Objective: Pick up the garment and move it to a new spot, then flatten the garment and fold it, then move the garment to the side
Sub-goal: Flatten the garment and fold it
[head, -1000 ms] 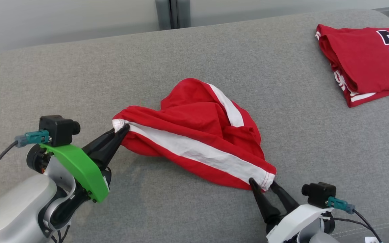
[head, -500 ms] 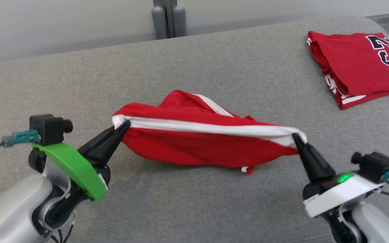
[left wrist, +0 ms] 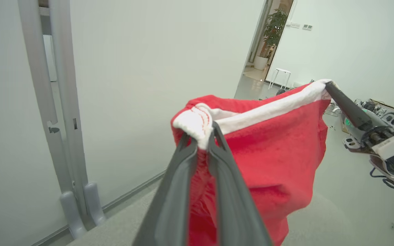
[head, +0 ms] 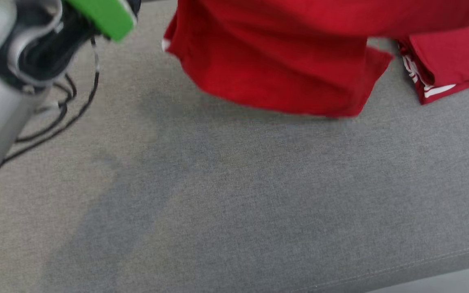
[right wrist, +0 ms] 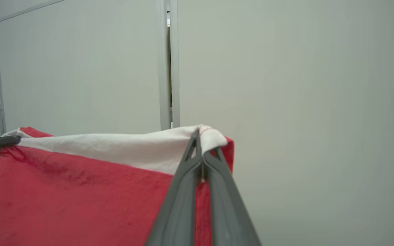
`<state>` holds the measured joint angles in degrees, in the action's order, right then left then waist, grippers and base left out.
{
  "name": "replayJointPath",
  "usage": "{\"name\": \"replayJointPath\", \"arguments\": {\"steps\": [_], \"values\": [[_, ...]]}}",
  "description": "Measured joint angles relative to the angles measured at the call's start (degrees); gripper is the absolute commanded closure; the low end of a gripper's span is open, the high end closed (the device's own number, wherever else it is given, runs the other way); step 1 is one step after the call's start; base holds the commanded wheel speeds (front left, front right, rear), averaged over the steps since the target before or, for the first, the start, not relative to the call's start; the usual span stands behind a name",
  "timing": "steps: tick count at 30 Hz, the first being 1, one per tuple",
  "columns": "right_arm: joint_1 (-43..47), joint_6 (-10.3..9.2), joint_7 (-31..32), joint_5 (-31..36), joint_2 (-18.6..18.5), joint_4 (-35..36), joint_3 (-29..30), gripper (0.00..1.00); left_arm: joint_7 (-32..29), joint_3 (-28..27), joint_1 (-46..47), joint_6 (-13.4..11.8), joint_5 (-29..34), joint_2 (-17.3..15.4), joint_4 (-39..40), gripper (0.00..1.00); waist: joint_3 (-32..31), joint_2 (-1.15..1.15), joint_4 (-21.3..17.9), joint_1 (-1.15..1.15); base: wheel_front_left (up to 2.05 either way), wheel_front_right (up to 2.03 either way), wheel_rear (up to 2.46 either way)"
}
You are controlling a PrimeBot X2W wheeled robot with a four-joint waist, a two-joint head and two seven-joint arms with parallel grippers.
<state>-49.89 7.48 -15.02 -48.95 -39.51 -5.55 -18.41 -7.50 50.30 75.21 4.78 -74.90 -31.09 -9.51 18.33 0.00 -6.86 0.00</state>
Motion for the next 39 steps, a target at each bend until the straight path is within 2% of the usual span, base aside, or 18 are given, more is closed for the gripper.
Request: {"name": "replayJointPath", "arguments": {"steps": [4,7,10,13,20,23,27,32,39], "values": [[-14.1,0.01,0.0,2.6,0.7,-7.0,-1.1,1.00,4.4,0.3,11.6,1.3,8.1,5.8,-9.8,1.00,4.9,0.00,-0.7,0.00,0.00,0.00,0.00],[-21.8,0.01,0.0,5.5,2.1,-9.2,0.1,1.00,10.8,0.1,17.1,2.0,12.4,8.3,-15.6,1.00,8.5,0.00,-1.2,0.01,0.00,0.00,0.00],[-24.7,0.01,0.0,7.3,3.8,-8.8,2.1,1.00,17.2,-0.1,18.5,2.4,13.5,10.0,-18.8,1.00,11.7,0.00,-1.5,0.00,0.00,0.00,0.00],[-23.0,0.01,0.0,7.8,4.9,-7.5,2.0,1.00,19.8,1.2,16.3,2.5,12.4,9.8,-19.0,1.00,14.1,0.00,-1.5,0.01,0.00,0.00,0.00],[-4.5,0.01,0.0,8.0,5.5,-2.5,1.0,1.00,22.1,8.8,-0.5,2.6,6.8,5.4,-11.3,1.00,15.1,0.00,0.4,0.01,0.00,0.00,0.00],[6.0,0.01,0.0,7.5,5.9,0.0,3.0,1.00,22.3,10.6,-8.5,2.6,6.6,3.3,-7.2,1.00,13.7,0.00,1.1,0.01,0.00,0.00,0.00],[20.3,0.01,0.0,6.7,7.9,4.7,7.2,1.00,22.5,7.6,-21.0,2.6,7.8,0.9,-1.9,1.00,10.4,0.00,1.8,0.00,0.00,0.00,0.00],[35.9,0.01,0.0,6.0,9.7,9.1,8.7,1.00,22.5,3.4,-37.4,2.6,12.4,-0.3,1.3,1.00,5.6,0.00,2.1,0.00,0.00,0.00,0.00],[51.4,0.01,1.2,3.6,8.3,15.1,7.0,1.00,22.5,-3.7,-55.8,0.3,19.8,0.0,6.0,1.00,-1.0,0.00,2.1,-0.01,0.00,0.00,0.00]]}}
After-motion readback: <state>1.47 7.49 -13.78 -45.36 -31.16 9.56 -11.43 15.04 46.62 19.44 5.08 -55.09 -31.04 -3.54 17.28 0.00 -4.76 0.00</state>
